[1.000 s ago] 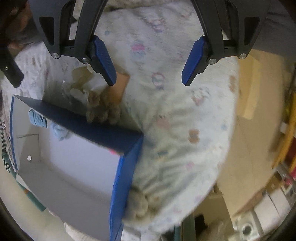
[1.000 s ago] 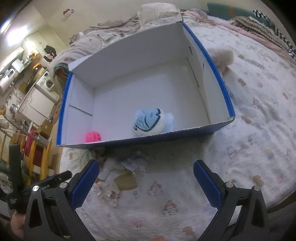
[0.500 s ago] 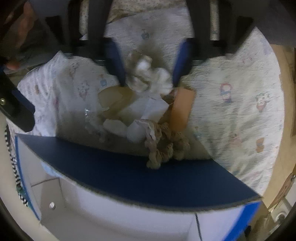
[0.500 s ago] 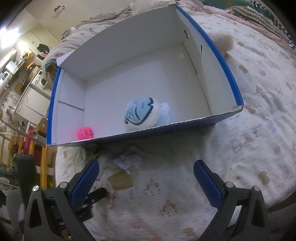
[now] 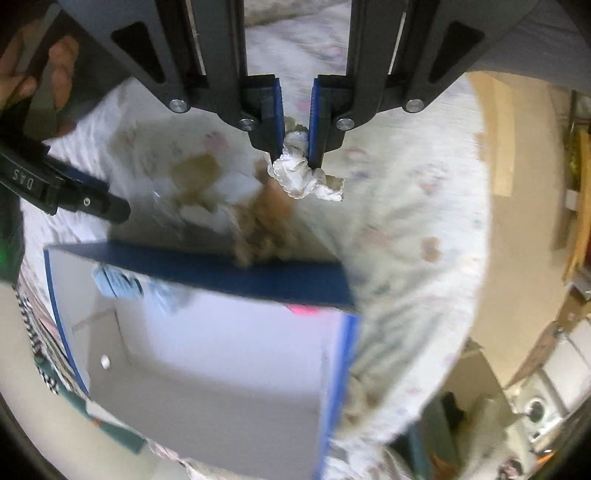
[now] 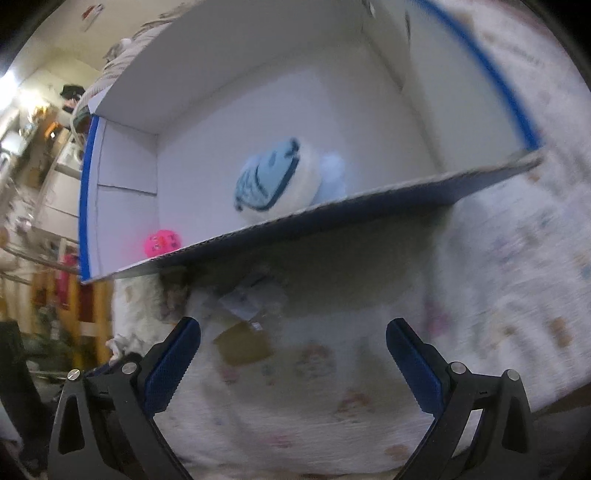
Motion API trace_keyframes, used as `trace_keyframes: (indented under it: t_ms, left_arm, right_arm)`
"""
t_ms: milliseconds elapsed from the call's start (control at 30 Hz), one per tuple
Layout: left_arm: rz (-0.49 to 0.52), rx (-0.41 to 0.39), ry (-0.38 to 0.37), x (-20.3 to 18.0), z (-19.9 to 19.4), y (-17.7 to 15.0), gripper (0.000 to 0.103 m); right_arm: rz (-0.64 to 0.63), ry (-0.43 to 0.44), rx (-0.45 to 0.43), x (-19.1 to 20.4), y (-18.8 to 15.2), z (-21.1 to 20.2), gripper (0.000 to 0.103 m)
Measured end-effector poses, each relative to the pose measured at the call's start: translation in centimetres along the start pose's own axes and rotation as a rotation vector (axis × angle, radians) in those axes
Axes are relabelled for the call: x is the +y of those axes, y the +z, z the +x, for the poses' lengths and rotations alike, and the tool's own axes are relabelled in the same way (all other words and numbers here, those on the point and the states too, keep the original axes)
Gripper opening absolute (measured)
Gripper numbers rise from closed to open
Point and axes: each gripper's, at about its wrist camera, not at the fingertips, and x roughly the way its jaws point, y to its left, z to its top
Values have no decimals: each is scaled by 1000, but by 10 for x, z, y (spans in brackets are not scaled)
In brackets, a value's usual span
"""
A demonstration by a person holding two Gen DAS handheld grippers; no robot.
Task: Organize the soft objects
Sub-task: 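Grasp the white tissue with the left tool while the right tool grasps the plastic-wrapped item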
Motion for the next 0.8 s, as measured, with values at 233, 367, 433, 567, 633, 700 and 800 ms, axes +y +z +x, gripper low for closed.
trace_keyframes:
  t_ms: [233, 367, 433, 567, 633, 700, 800]
  left_arm:
    - [-62, -1, 5, 20, 3, 1, 10]
    - [-57, -10, 10, 17, 4, 5, 10]
    - [-56, -13, 12, 16, 5, 5, 10]
    - [-67, -4, 11, 19, 7, 5, 10]
    - [-71, -1, 10, 19, 8, 6, 10]
    - [-71, -5, 15, 19, 8, 7, 10]
    - [-83, -7, 20, 22, 9, 8, 10]
  right_arm:
    - [55, 37, 58, 9, 11, 32, 83]
    - [48, -9, 59, 19, 16, 48, 83]
    - [29, -43, 36, 24, 18, 53, 83]
    - [-25, -130, 9, 30, 17, 64, 56]
    - [-59, -167, 15, 32, 15, 66, 43]
    - [-73, -168, 16, 33, 13, 65, 39]
    - [-68, -143, 0, 30, 9, 56, 36]
